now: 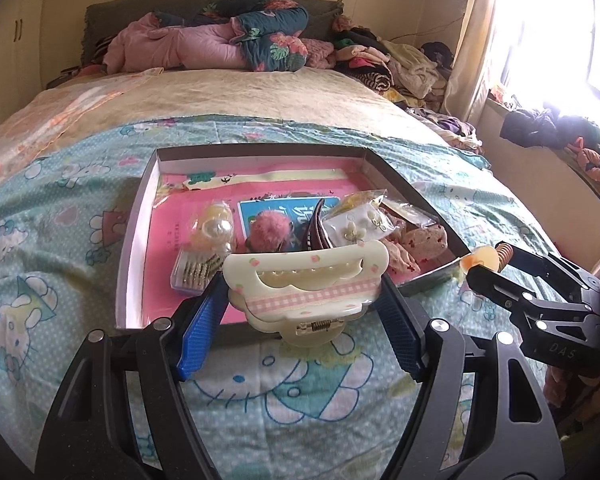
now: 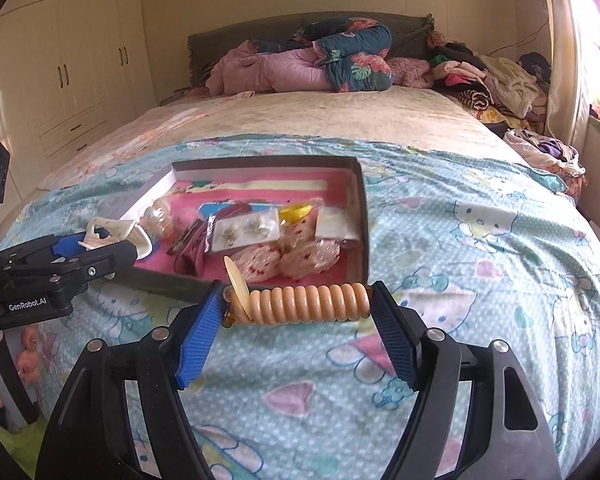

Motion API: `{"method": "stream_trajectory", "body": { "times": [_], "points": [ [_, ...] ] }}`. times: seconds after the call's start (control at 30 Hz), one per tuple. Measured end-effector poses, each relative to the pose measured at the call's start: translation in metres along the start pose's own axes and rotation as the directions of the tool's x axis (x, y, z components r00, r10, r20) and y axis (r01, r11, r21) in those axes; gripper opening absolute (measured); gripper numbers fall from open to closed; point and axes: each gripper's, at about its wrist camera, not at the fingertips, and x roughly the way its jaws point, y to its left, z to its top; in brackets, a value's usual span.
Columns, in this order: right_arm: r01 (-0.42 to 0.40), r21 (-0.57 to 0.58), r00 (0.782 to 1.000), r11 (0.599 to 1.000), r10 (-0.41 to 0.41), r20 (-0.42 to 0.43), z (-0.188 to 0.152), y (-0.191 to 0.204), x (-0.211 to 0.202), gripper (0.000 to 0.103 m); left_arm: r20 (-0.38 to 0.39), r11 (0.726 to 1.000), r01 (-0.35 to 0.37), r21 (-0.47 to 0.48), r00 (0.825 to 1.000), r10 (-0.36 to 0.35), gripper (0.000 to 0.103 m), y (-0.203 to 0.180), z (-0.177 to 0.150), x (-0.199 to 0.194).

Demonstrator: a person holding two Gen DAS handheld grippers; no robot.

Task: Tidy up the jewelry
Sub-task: 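Carry the bead hair tie and white claw clip over the dark tray with both tools, then open the right tool to drop the hair tie while the left tool releases the claw clip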

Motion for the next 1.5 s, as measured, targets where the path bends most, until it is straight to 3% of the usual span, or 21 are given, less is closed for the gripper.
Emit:
{"method": "stream_trajectory", "body": {
  "times": [0.53, 0.9, 1.5],
  "points": [
    [0.031, -0.012, 0.999, 0.999, -0.031, 0.016, 0.038, -0.008, 0.031, 0.071, 0.008, 0.999, -0.025, -0.023, 1.0, 0.025, 0.064, 0.012, 0.027, 0.026],
    [0.034, -0.05, 0.999, 0.998, -0.034, -0.018, 0.055, 0.001, 0.064, 0.071, 0.0, 0.998, -0.039, -0.047, 0.999, 0.039, 0.064, 0.028, 0.025, 0.038],
    [-0.006, -0.061, 0.996, 0.998, 0.001, -0.091, 0.04, 0.016, 0.083, 0.072, -0.021, 0.998, -0.04, -0.044, 0.999, 0.04, 0.064, 0.033, 0.016, 0.044]
  ]
}}
